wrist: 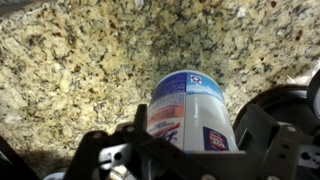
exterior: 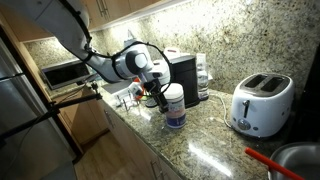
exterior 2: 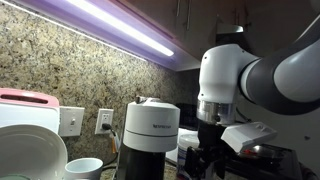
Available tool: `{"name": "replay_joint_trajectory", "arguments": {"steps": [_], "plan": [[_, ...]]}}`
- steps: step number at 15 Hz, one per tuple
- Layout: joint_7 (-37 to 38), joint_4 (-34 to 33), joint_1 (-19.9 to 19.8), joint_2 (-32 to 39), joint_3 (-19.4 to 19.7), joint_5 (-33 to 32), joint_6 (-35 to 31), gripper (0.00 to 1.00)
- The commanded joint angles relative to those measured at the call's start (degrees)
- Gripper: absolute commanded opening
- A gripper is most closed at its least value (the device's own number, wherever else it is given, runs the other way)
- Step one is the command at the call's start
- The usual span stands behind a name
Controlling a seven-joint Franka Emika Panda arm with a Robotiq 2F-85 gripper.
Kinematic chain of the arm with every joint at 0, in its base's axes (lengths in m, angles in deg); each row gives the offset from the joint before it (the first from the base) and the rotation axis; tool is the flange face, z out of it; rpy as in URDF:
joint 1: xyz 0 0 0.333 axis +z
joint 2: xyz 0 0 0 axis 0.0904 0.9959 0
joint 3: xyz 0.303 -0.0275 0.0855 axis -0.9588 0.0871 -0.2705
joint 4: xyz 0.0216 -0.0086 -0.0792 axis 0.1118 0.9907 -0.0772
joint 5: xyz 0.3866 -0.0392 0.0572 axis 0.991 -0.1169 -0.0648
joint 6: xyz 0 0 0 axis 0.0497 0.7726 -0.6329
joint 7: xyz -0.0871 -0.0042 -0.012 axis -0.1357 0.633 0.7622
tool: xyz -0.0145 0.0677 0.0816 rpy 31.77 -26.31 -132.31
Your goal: Slide the tin forward
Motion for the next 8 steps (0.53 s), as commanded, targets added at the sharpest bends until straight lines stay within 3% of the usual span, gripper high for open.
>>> {"name": "replay_joint_trajectory", "arguments": {"steps": [1, 5, 8], "plan": [[4.9, -2.6, 2.5, 2.8, 3.8, -4.9, -1.6, 1.00], [10.2, -3.3, 3.1, 4.0, 5.9, -6.8, -4.8, 1.00], [11.8, -1.5, 3.4, 2.7, 6.9, -6.9, -12.8, 1.00]]}}
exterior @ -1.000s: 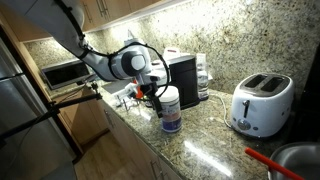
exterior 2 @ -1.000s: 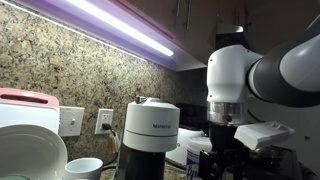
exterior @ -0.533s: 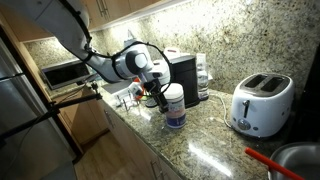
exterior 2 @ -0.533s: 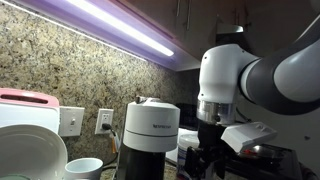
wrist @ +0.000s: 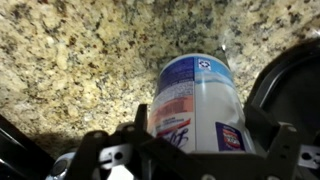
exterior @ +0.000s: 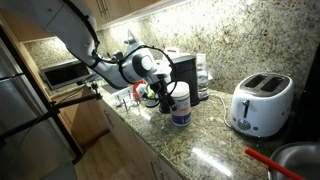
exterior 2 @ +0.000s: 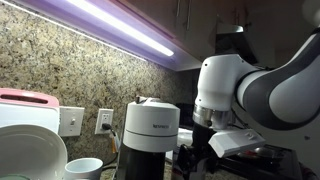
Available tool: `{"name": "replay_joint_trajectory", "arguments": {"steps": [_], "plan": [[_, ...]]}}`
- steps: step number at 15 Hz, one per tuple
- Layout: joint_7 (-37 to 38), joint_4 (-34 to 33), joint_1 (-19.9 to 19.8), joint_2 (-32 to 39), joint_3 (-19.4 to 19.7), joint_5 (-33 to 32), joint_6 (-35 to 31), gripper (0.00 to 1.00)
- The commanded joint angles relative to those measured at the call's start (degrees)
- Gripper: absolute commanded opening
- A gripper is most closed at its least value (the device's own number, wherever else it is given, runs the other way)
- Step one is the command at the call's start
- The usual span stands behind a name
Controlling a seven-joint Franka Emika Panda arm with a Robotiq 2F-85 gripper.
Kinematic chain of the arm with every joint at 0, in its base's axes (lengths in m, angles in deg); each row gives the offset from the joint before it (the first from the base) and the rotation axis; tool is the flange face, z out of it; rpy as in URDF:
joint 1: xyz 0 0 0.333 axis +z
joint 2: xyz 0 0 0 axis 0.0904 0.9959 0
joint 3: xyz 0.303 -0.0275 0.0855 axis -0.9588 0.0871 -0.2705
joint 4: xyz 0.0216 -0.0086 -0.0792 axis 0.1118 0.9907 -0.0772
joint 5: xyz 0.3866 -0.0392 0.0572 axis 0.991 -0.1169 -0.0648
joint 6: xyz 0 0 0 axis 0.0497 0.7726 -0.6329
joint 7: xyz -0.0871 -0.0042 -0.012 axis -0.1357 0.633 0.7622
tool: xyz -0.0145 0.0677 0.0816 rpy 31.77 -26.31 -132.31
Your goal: Slide the tin forward
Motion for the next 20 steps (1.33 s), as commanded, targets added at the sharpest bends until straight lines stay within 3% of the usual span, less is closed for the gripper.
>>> {"name": "replay_joint_trajectory", "arguments": {"steps": [1, 6, 9, 17, 20], "plan": [[4.0, 1.1, 2.4, -1.2, 3.7, -2.4, -9.0, 1.00], [4.9, 1.5, 6.8, -0.4, 10.7, -1.7, -17.4, 1.00], [5.0, 1.2, 10.0, 0.8, 14.5, -0.8, -19.2, 1.00], [8.8, -1.0, 16.6, 5.5, 22.6, 0.7, -17.7, 1.00], [7.3, -1.5, 16.3, 6.0, 22.9, 3.2, -16.6, 1.00]]}}
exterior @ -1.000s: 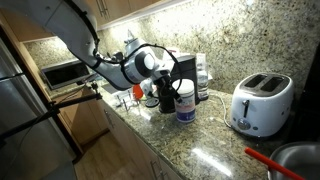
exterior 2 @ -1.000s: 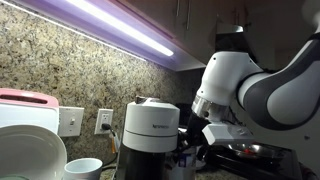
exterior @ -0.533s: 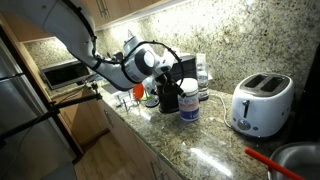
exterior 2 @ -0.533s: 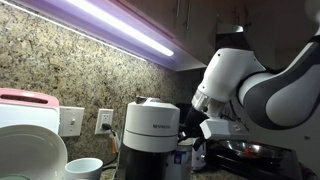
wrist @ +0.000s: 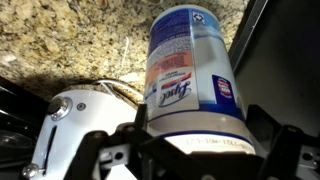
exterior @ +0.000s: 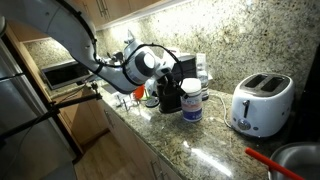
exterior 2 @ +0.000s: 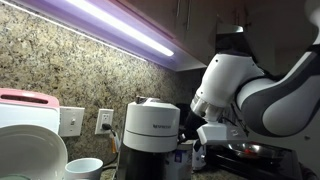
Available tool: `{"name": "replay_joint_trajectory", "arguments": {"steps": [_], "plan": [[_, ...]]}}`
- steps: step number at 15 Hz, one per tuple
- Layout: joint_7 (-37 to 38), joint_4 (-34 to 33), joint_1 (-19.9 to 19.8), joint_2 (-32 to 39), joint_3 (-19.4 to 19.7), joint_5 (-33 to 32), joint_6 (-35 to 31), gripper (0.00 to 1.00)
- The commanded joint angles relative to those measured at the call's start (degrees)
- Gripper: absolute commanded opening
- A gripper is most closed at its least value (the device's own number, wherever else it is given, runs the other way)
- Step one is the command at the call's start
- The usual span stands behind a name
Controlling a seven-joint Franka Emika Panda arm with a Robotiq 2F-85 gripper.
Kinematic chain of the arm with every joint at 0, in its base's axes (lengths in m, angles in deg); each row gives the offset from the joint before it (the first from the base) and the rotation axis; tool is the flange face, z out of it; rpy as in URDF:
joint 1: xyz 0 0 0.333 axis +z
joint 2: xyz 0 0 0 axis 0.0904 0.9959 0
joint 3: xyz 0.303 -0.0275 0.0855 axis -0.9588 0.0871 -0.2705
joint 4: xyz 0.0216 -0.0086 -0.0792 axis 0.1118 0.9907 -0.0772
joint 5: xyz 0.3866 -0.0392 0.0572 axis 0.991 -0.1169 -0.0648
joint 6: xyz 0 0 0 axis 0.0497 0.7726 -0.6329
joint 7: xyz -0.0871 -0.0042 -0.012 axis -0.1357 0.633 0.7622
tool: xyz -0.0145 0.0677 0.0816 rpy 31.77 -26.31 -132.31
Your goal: Slide the tin forward
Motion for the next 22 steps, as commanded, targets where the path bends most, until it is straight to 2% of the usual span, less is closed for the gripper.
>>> {"name": "replay_joint_trajectory", "arguments": {"steps": [1, 4, 5, 6, 7, 8, 10, 14, 17, 22], "plan": [[0.0, -1.5, 0.2, 1.4, 1.4, 2.7, 1.3, 1.00], [-3.9, -0.6, -4.5, -1.0, -4.0, 6.5, 1.0, 1.00], [-6.8, 0.7, -6.9, -2.9, -7.6, 7.6, 0.1, 1.00], [-12.0, 2.2, -11.2, -5.2, -13.7, 8.9, -0.4, 1.00], [-6.5, -0.4, -5.6, -0.4, -6.3, 8.0, -0.1, 1.00], [-9.4, -0.2, -8.1, -1.2, -9.7, 9.1, -0.1, 1.00], [-11.4, 0.2, -10.2, -2.4, -12.1, 9.6, -0.1, 1.00], [-11.6, 0.3, -10.5, -2.9, -12.3, 9.6, -0.1, 1.00], [-12.4, 3.3, -11.1, -4.3, -13.3, 10.0, -0.5, 1.00], [-12.0, 9.2, -9.9, -6.2, -11.4, 9.5, -2.7, 1.00]]}}
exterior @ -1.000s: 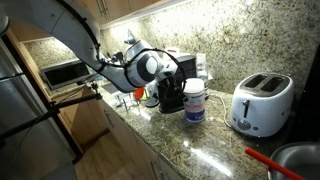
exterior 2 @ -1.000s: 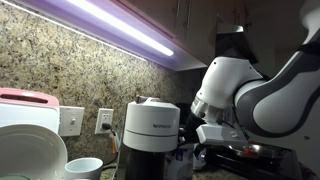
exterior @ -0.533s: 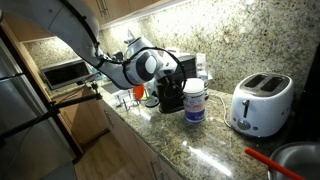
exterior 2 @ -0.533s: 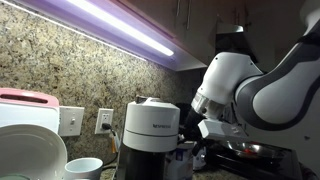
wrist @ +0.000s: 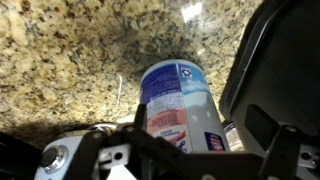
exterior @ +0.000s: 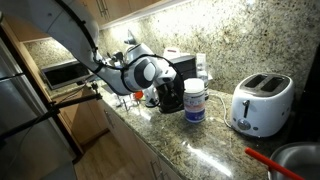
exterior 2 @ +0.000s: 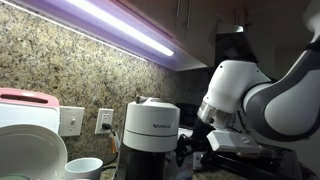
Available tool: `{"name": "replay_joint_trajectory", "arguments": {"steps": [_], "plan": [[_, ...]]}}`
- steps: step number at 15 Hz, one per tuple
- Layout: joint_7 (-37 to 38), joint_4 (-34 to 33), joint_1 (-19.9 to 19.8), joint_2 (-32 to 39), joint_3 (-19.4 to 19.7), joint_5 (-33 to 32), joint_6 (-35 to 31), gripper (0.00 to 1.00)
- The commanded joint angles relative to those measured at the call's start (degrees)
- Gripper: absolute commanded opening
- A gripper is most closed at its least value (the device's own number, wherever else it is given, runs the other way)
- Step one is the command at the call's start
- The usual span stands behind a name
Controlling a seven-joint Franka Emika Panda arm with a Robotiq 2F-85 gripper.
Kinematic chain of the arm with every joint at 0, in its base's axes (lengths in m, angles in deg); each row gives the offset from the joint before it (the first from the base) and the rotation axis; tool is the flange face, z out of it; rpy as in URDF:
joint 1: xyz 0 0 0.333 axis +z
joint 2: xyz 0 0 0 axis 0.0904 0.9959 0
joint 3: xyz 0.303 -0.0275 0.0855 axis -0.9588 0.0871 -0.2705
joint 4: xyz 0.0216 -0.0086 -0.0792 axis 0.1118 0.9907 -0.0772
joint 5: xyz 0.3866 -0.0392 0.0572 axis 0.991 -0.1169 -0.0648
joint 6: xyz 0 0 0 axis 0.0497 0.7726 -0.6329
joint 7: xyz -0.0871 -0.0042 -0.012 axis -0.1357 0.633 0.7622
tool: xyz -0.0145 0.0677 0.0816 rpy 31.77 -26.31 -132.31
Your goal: Slide the tin forward
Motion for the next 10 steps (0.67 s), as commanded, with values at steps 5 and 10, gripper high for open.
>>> {"name": "replay_joint_trajectory", "arguments": {"steps": [5, 10], "plan": [[-1.9, 4.6, 4.4, -0.1, 7.0, 1.9, -9.8, 1.00], [-8.9, -0.5, 4.4, 4.0, 5.6, 9.7, -16.4, 1.00]]}}
